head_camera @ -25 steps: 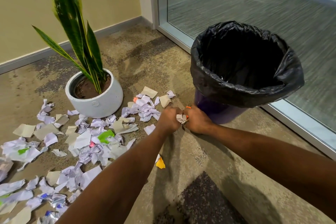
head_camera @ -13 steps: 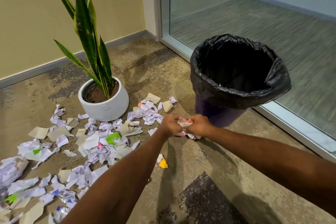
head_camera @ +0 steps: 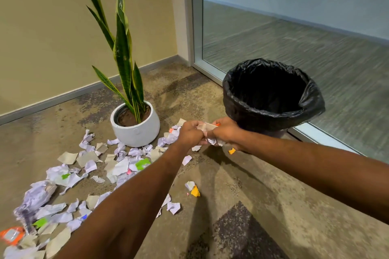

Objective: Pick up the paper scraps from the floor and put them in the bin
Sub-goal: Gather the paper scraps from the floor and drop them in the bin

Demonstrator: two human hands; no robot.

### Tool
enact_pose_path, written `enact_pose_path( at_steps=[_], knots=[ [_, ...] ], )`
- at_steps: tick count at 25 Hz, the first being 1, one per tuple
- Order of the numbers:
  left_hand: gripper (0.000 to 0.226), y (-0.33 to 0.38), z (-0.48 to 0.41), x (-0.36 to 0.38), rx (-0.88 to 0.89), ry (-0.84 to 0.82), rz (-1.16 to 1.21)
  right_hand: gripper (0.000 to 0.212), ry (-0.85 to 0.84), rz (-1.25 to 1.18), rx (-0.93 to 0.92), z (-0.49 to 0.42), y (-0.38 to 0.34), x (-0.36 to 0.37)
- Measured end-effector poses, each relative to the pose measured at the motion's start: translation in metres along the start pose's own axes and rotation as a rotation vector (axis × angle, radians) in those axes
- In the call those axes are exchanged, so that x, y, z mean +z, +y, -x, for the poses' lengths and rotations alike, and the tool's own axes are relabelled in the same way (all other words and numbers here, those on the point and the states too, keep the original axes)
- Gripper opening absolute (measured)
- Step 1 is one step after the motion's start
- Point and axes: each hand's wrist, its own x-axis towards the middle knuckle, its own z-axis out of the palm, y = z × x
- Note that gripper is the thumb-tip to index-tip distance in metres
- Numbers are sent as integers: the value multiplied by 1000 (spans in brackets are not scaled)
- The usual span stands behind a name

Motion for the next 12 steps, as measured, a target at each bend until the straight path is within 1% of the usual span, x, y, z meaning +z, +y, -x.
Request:
enact_pose_path(
  at_steps=[3,6,9,12],
  knots=[
    [24,25,11,-7,64,41,39,27,33,-30,-59,5,-32,-12],
    [24,56,22,-14,122,57,118,31,28,-73,-132,8,-63,-29],
    [22,91,29,-13,190,66,233,35,61,-139,-175,10,-92,-53],
    [23,126,33,0,258,66,291,31,73,-235,-200,7,-111,-85]
  ],
)
